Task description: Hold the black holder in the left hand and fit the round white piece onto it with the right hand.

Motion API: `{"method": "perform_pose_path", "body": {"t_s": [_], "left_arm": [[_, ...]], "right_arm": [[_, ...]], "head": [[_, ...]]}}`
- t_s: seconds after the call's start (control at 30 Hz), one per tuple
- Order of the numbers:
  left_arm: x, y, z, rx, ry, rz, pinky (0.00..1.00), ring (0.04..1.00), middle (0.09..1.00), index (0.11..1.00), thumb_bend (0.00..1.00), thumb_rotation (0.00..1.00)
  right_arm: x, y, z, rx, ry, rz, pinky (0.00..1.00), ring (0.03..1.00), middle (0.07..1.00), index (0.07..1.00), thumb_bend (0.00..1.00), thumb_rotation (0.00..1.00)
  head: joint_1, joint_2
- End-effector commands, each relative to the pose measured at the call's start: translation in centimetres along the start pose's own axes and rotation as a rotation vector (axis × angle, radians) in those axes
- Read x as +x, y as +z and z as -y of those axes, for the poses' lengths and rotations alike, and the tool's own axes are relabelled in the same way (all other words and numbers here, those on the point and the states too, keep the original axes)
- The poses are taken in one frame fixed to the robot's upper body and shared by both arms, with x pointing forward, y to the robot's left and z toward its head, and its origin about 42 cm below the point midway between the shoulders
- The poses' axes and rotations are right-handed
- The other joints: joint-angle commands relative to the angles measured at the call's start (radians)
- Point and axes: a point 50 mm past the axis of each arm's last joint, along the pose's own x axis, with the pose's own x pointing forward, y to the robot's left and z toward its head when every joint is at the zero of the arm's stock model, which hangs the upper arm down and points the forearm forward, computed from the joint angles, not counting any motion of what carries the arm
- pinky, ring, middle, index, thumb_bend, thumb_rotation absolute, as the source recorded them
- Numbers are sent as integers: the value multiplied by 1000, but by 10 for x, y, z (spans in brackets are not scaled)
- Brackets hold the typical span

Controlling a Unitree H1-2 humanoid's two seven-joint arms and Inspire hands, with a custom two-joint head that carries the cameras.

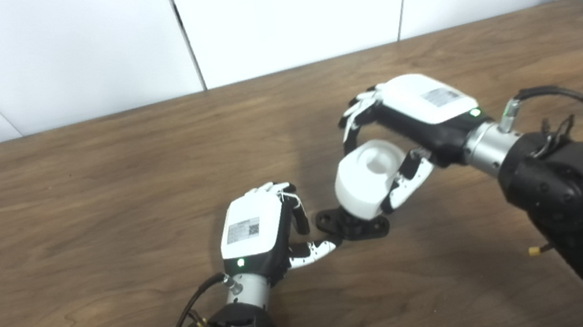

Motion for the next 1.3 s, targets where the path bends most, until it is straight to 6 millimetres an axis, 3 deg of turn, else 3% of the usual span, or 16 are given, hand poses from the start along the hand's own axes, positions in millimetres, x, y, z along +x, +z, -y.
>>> {"method": "perform_pose_path", "body": {"t_s": [0.0,0.4,1.27], "left_arm": [[-13,-15,48,19,-246,-73,846,858,811,494,508,63],[-14,-18,47,24,-244,-72,844,855,807,494,508,61],[-17,-19,44,31,-241,-77,844,853,806,494,509,62]], "right_arm": [[-1,13,20,-53,-88,54,951,897,797,483,525,138],[-3,24,19,-39,-90,86,982,907,797,482,525,139],[4,17,9,-36,-54,70,958,909,789,483,525,137]], "head": [[-4,-1],[-9,-6],[-15,12]]}}
